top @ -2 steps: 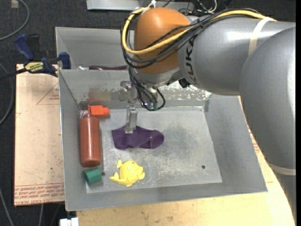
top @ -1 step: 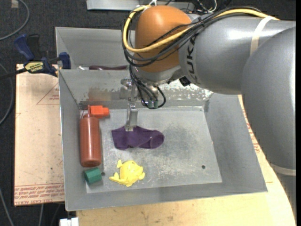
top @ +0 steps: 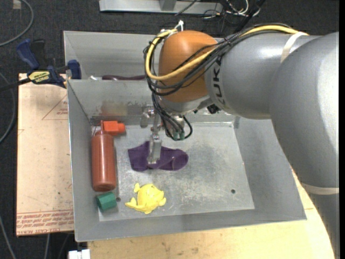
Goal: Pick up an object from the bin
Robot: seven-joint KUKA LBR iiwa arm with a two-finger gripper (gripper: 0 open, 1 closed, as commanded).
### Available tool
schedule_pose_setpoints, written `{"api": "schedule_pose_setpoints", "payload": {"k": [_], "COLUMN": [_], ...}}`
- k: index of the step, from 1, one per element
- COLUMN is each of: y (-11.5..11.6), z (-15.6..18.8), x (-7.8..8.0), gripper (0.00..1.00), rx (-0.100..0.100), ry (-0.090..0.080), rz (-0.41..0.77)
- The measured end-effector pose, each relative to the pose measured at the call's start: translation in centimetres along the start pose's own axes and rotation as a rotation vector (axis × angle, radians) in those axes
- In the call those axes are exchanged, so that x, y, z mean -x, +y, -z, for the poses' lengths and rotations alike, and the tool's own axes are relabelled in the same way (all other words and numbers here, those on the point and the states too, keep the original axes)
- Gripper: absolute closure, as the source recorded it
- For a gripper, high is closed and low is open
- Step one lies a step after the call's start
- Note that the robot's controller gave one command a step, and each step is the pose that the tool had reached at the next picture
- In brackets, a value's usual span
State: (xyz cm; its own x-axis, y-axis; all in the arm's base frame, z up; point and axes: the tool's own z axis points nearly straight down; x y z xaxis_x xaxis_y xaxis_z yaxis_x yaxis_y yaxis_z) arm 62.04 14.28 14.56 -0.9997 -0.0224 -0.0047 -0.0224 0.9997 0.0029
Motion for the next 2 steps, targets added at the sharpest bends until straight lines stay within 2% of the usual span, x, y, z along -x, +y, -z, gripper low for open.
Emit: {"api": "schedule_pose_setpoints", "payload": {"k": [1, 2], "y": [-1.3, -2.1], "z": [-3.0, -2.3], "x": [-1.4, -2.6], "gripper": [0.0, 0.0], "rx": [-0.002, 0.001], "ry": [0.013, -0.001], "rz": [0.002, 0.008]}}
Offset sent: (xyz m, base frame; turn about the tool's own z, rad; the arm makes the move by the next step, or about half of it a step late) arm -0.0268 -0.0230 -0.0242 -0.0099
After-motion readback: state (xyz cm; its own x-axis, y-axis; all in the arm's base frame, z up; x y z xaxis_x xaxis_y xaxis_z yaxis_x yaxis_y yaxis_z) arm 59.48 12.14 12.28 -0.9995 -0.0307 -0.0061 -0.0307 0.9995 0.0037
